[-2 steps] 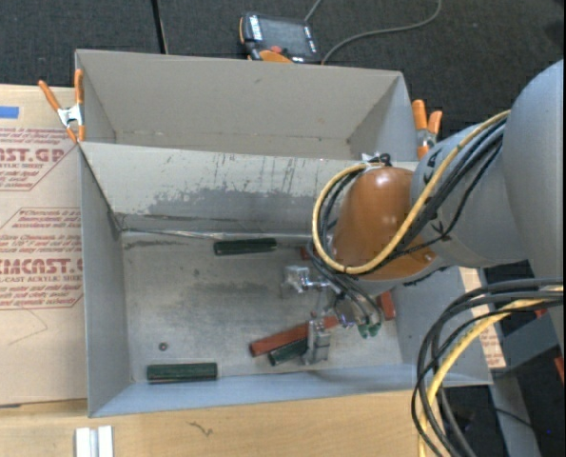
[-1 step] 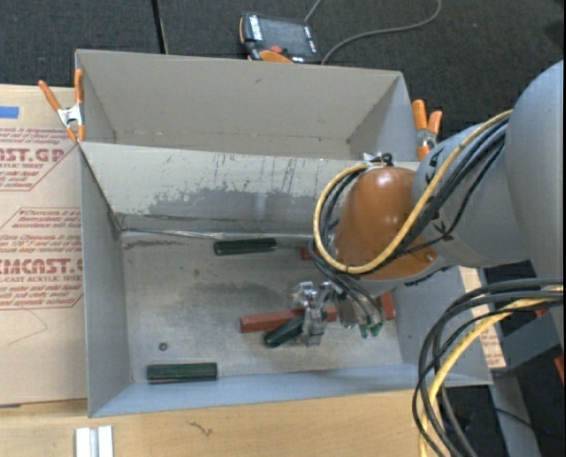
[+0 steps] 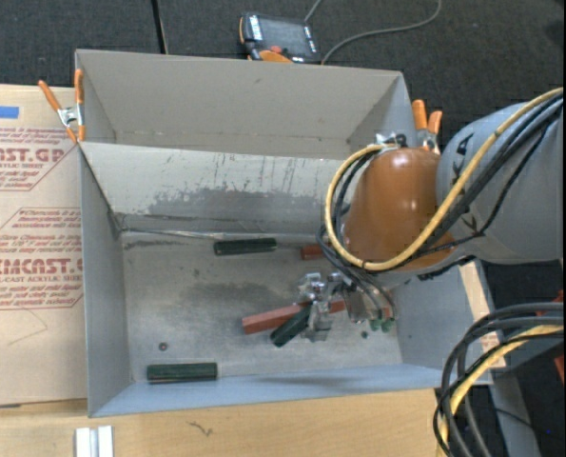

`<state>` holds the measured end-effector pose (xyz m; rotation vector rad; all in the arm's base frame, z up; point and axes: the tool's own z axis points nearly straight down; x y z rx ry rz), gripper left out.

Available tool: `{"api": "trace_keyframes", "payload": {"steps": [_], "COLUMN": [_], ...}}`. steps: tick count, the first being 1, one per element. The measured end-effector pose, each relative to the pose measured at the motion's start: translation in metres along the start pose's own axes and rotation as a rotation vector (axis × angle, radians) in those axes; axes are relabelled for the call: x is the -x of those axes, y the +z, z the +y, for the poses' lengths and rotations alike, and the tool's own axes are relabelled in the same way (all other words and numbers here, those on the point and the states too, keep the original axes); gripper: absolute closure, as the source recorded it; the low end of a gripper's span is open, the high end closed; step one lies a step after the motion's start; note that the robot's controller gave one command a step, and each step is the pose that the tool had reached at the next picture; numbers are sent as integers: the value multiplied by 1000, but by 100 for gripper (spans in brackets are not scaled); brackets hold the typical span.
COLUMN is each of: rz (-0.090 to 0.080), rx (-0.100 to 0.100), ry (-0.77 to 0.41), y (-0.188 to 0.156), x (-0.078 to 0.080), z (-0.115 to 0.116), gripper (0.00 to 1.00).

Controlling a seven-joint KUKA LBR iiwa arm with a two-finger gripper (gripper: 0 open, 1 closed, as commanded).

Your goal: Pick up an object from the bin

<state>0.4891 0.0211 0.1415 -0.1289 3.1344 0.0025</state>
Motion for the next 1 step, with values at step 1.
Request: {"api": "trace_keyframes", "payload": {"steps": [1], "rz": [-5], "rx": [-2], "ry": [13], "y": [-108], "x": [12], "z": [-2], "gripper": [100]}}
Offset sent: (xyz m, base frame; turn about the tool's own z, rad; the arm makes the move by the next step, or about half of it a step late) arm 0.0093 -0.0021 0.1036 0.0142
